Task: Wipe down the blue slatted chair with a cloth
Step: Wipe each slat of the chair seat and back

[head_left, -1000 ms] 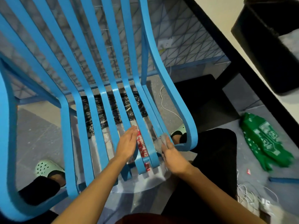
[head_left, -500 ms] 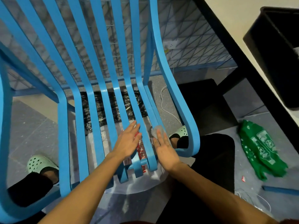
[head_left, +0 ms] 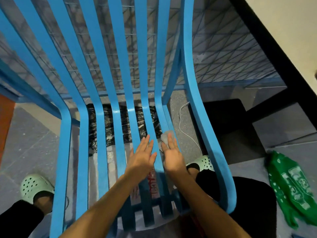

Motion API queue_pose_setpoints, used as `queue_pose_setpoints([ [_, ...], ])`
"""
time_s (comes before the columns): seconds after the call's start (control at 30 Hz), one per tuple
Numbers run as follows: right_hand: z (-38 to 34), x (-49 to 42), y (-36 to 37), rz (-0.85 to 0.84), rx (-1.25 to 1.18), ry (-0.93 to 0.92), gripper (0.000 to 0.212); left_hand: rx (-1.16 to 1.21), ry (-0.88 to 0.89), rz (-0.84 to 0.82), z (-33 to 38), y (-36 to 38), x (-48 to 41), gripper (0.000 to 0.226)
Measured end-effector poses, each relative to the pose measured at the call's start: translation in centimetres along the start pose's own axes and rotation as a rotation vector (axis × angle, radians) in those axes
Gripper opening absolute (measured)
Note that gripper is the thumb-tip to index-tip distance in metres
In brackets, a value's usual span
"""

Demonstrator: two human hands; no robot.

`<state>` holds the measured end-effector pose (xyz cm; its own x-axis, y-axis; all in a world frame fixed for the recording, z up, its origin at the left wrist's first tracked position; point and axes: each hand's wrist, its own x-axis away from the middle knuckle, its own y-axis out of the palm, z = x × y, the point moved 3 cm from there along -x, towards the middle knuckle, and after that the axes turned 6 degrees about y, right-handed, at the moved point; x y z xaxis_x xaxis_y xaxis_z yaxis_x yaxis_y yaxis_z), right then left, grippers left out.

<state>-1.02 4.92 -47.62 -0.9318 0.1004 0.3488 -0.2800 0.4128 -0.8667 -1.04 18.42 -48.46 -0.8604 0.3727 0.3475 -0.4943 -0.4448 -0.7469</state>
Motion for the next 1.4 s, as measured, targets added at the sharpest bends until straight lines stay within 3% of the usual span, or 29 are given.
queue_pose_setpoints([
  [0.1,-1.7,-3.4,-0.3,0.053,-0.01,0.043,0.066,-0.116,0.035,0.034,-0.2,0.5,-0.3,0.07],
  [0.2,-2.9,-7.1,-0.7,0.069,-0.118,0.107,0.069,-0.053,0.031,0.049,-0.6,0.7,-0.3,0.054],
  [0.3,-2.9,-10.8,-0.7,0.087,-0.234,0.15,0.071,-0.01,0.098,0.012,-0.4,0.3,-0.3,0.056],
  [0.43,-2.8,-12.7,-2.2,0.124,-0.473,0.182,0.055,-0.071,0.11,0.017,-0.6,0.4,-0.6,0.056],
  [0.57,-1.6,-9.1,-5.0,0.272,-0.755,0.302,0.036,-0.162,0.089,-0.02,-1.1,0.6,-0.9,0.059],
  [0.63,-0.8,-5.0,-5.4,0.28,-0.705,0.254,0.034,-0.14,0.094,-0.044,-1.1,0.3,-0.9,0.059],
  [0.8,2.5,3.6,-1.5,0.068,-0.409,0.081,0.042,-0.008,0.084,-0.05,-0.9,-1.2,-2.0,0.061],
  [0.87,3.7,5.7,0.0,0.061,-0.371,0.045,0.047,-0.009,0.069,-0.061,-0.9,-1.8,-2.5,0.061],
  [0.97,4.1,5.3,0.5,0.059,-0.352,0.024,0.049,-0.021,0.018,-0.069,-1.2,-2.6,-3.3,0.06],
  [1.1,3.4,-0.1,1.0,-0.117,-0.427,0.012,0.041,-0.051,-0.003,-0.052,-0.9,-3.4,-5.5,0.059],
  [1.23,1.1,-4.4,0.5,0.123,-0.403,0.058,0.043,-0.019,-0.039,-0.033,-1.1,-4.1,-7.3,0.058],
  [1.4,-2.1,-10.5,0.0,0.134,-0.349,-0.068,0.043,0.012,0.003,0.069,-2.0,-3.8,-7.6,0.055],
])
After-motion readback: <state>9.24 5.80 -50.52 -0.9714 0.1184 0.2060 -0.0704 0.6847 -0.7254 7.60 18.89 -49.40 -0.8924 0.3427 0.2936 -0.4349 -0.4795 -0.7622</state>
